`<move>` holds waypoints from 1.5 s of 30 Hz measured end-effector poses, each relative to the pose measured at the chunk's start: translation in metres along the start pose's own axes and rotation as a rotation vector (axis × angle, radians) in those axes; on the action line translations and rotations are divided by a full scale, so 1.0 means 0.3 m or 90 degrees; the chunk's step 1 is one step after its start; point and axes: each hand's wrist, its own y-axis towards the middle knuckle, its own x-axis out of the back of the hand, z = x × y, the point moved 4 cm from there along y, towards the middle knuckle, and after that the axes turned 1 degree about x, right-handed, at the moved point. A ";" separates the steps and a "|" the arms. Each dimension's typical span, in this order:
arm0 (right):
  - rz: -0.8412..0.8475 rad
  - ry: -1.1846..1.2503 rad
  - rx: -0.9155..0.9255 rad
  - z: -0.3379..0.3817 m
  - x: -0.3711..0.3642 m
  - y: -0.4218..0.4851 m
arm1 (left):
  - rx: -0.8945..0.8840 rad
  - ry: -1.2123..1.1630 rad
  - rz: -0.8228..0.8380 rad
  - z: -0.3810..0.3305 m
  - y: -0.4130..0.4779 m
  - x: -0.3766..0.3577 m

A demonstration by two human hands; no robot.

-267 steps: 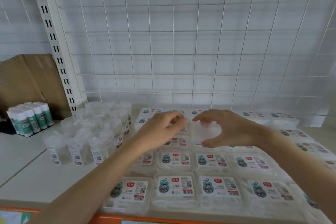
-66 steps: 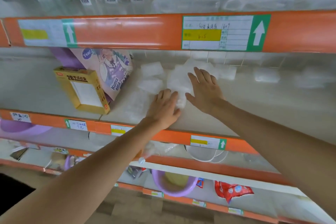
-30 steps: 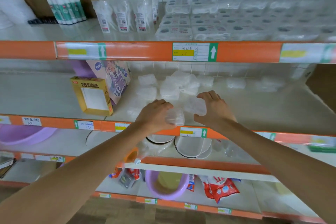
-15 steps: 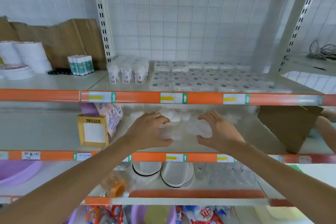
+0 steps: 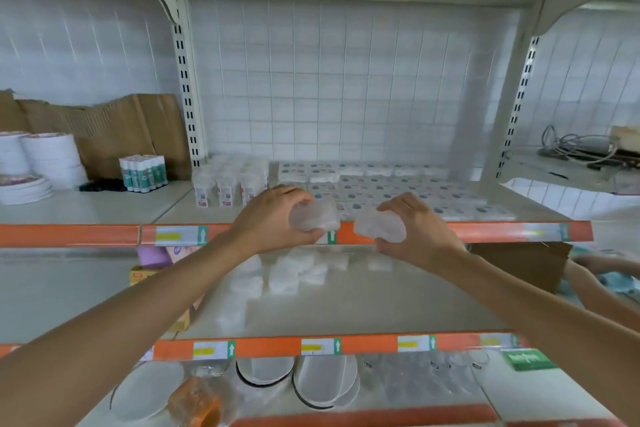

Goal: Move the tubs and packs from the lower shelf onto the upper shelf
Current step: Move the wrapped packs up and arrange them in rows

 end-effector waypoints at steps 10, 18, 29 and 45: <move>-0.005 0.000 0.048 -0.256 -0.027 0.304 | 0.004 -0.005 -0.003 0.036 0.363 -0.114; 0.107 0.074 0.119 -0.468 -0.167 0.566 | 0.038 0.028 0.023 0.093 0.692 -0.275; 0.073 0.267 0.161 -0.512 -0.215 0.738 | 0.100 -0.018 0.009 0.180 0.877 -0.471; 0.165 0.623 -0.151 -0.541 -0.331 0.946 | 0.058 -0.147 -0.076 0.217 0.928 -0.535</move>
